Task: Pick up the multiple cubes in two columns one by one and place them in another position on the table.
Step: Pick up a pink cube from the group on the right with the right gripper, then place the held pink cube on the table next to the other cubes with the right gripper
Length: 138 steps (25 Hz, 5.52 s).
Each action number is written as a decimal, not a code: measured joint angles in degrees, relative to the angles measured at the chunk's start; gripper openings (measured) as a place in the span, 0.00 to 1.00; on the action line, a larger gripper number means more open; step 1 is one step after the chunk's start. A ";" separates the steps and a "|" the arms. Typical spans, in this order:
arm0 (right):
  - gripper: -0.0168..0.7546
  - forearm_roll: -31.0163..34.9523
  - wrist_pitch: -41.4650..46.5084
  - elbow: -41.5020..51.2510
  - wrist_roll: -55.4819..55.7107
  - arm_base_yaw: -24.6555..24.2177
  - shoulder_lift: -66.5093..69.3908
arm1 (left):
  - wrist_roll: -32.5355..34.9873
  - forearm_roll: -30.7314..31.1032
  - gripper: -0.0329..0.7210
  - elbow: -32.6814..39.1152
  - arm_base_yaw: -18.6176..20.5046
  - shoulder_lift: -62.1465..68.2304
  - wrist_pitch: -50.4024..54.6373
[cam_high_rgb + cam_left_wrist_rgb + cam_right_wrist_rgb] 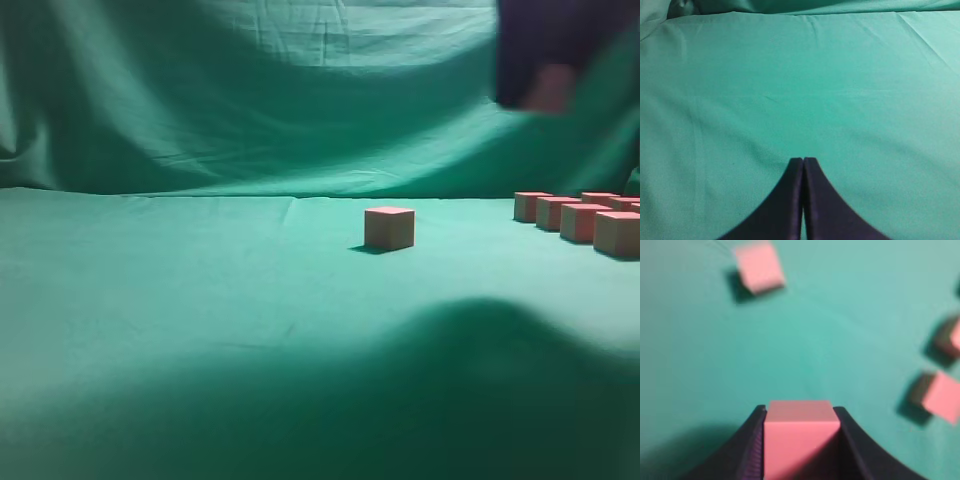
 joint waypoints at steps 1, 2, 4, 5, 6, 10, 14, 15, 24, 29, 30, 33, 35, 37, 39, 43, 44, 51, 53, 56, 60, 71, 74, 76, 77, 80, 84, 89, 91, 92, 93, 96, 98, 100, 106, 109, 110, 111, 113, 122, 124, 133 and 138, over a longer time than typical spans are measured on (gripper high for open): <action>0.37 0.10 1.19 -3.00 0.00 1.65 1.04 | 0.00 0.00 0.04 0.00 0.00 0.00 0.00; 0.37 0.08 2.58 -5.65 -0.03 2.76 2.19 | 0.00 0.00 0.04 0.00 0.00 0.00 0.00; 0.37 0.08 5.72 -12.20 -0.13 4.57 5.84 | 0.00 0.00 0.04 0.00 0.00 0.00 0.00; 0.37 0.08 7.48 -15.50 -0.13 5.00 7.98 | 0.00 0.00 0.04 0.00 0.00 0.00 0.00; 0.37 0.08 9.22 -18.14 -0.75 5.35 9.87 | 0.00 0.00 0.04 0.00 0.00 0.00 0.00; 0.37 0.32 14.69 -29.06 -5.20 6.37 18.44 | 0.00 0.00 0.04 0.00 0.00 0.00 0.00; 0.37 0.55 17.41 -37.45 -10.99 7.77 25.53 | 0.00 0.00 0.04 0.00 0.00 0.00 0.00; 0.37 0.55 17.55 -39.30 -12.48 8.16 27.17 | 0.00 0.00 0.04 0.00 0.00 0.00 0.00; 0.37 1.29 15.70 -48.64 -26.32 9.19 38.17 | 0.00 0.00 0.04 0.00 0.00 0.00 0.00; 0.37 1.29 14.51 -48.99 -34.48 9.19 40.53 | 0.00 0.00 0.04 0.00 0.00 0.00 0.00; 0.37 1.29 14.47 -48.99 -35.79 9.19 40.76 | 0.00 0.00 0.04 0.00 0.00 0.00 0.00; 0.37 1.29 14.26 -48.99 -38.11 9.06 40.95 | 0.00 0.00 0.04 0.00 0.00 0.00 0.00; 0.37 1.39 13.75 -48.99 -38.63 8.29 40.95 | 0.00 0.00 0.04 0.00 0.00 0.00 0.00; 0.37 1.39 13.60 -48.99 -38.84 7.49 40.95 | 0.00 0.00 0.04 0.00 0.00 0.00 0.00; 0.37 1.39 13.60 -48.99 -38.84 6.87 40.95 | 0.00 0.00 0.04 0.00 0.00 0.00 0.00; 0.37 1.48 13.56 -48.99 -39.39 6.49 41.04 | 0.00 0.00 0.04 0.00 0.00 0.00 0.00; 0.37 1.79 13.56 -48.99 -39.83 6.49 41.04 | 0.00 0.00 0.04 0.00 0.00 0.00 0.00; 0.37 7.13 13.81 -48.99 -40.65 6.49 41.17 | 0.00 0.00 0.04 0.00 0.00 0.00 0.00; 0.37 8.12 14.08 -48.99 -40.65 6.49 41.17 | 0.00 0.00 0.04 0.00 0.00 0.00 0.00; 0.37 8.38 14.35 -48.99 -40.65 6.49 41.17 | 0.00 0.00 0.04 0.00 0.00 0.00 0.00; 0.37 7.34 15.10 -48.99 -41.99 6.49 41.21 | 0.00 0.00 0.04 0.00 0.00 0.00 0.00; 0.37 6.56 15.81 -48.99 -46.75 6.45 41.30 | 0.00 0.00 0.04 0.00 0.00 0.00 0.00; 0.37 6.36 15.67 -48.99 -46.84 6.45 41.58 | 0.00 0.00 0.04 0.00 0.00 0.00 0.00; 0.37 6.36 15.67 -48.99 -46.84 6.45 41.83 | 0.00 0.00 0.04 0.00 0.00 0.00 0.00; 0.37 6.36 15.67 -48.99 -46.72 6.45 42.08 | 0.00 0.00 0.04 0.00 0.00 0.00 0.00; 0.37 6.23 15.67 -49.01 -46.48 6.45 42.54 | 0.00 0.00 0.04 0.00 0.00 0.00 0.00; 0.37 5.10 15.27 -49.01 -46.11 6.45 42.68 | 0.00 0.00 0.04 0.00 0.00 0.00 0.00; 0.37 4.31 15.05 -49.01 -45.29 6.45 42.68 | 0.00 0.00 0.04 0.00 0.00 0.00 0.00; 0.37 4.28 15.05 -49.01 -45.26 6.45 42.68 | 0.00 0.00 0.04 0.00 0.00 0.00 0.00; 0.37 4.18 15.05 -49.01 -45.17 6.45 42.68 | 0.00 0.00 0.04 0.00 0.00 0.00 0.00; 0.37 4.18 15.05 -49.01 -45.17 6.45 42.68 | 0.00 0.00 0.04 0.00 0.00 0.00 0.00; 0.37 4.04 14.96 -49.01 -45.17 6.45 42.68 | 0.00 0.00 0.04 0.00 0.00 0.00 0.00; 0.37 4.05 14.84 -49.11 -45.14 6.45 42.91 | 0.00 0.00 0.04 0.00 0.00 0.00 0.00; 0.37 4.05 14.75 -49.23 -45.04 6.45 43.43 | 0.00 0.00 0.04 0.00 0.00 0.00 0.00; 0.37 4.05 14.49 -49.32 -44.46 6.45 43.56 | 0.00 0.00 0.04 0.00 0.00 0.00 0.00; 0.37 4.05 14.49 -49.32 -44.09 6.45 43.66 | 0.00 0.00 0.04 0.00 0.00 0.00 0.00; 0.37 4.05 14.49 -49.36 -43.98 6.45 43.66 | 0.00 0.00 0.04 0.00 0.00 0.00 0.00; 0.37 3.94 14.49 -49.36 -43.87 6.45 43.66 | 0.00 0.00 0.04 0.00 0.00 0.00 0.00; 0.37 3.83 14.49 -49.36 -43.75 6.45 43.66 | 0.00 0.00 0.04 0.00 0.00 0.00 0.00; 0.37 2.83 14.71 -49.45 -43.22 6.45 43.66 | 0.00 0.00 0.04 0.00 0.00 0.00 0.00; 0.37 2.73 14.81 -49.45 -43.08 6.45 43.66 | 0.00 0.00 0.04 0.00 0.00 0.00 0.00; 0.37 2.62 14.81 -49.45 -42.87 6.45 43.66 | 0.00 0.00 0.04 0.00 0.00 0.00 0.00; 0.37 2.62 14.81 -49.45 -42.75 6.45 43.66 | 0.00 0.00 0.04 0.00 0.00 0.00 0.00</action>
